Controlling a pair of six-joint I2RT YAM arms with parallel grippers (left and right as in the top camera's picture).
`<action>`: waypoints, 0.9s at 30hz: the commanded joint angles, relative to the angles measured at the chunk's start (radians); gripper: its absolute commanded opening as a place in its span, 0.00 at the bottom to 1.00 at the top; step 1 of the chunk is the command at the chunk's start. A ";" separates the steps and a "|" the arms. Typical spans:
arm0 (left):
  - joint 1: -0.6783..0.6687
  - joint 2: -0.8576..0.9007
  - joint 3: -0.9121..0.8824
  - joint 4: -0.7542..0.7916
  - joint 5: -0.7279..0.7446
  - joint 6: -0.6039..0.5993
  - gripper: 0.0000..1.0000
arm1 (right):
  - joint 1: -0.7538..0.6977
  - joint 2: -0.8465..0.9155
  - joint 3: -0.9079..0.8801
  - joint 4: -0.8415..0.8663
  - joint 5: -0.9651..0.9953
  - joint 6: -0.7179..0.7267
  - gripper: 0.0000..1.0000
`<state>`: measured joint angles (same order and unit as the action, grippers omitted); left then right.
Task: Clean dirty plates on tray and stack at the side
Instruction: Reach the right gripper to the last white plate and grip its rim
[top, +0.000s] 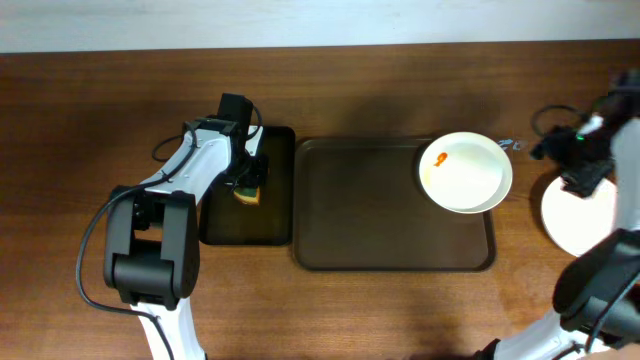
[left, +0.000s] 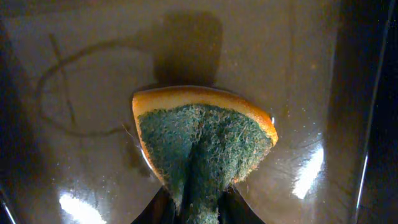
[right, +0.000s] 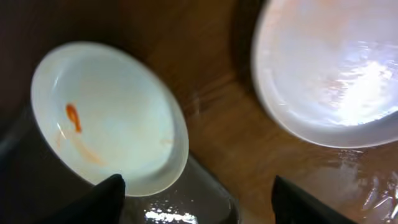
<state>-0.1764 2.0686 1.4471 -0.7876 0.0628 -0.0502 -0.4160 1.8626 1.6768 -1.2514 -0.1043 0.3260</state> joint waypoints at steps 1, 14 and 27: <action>-0.002 0.009 -0.004 0.002 0.001 -0.006 0.15 | 0.091 0.043 0.014 -0.001 0.142 -0.034 0.74; -0.002 0.009 -0.004 0.002 0.001 -0.006 0.17 | 0.164 0.141 -0.290 0.307 0.035 -0.030 0.27; -0.002 0.009 -0.004 0.002 0.001 -0.006 0.17 | 0.489 0.139 -0.269 0.131 -0.017 -0.130 0.18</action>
<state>-0.1764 2.0686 1.4471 -0.7872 0.0628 -0.0502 0.0105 1.9949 1.3987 -1.0958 -0.2256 0.2245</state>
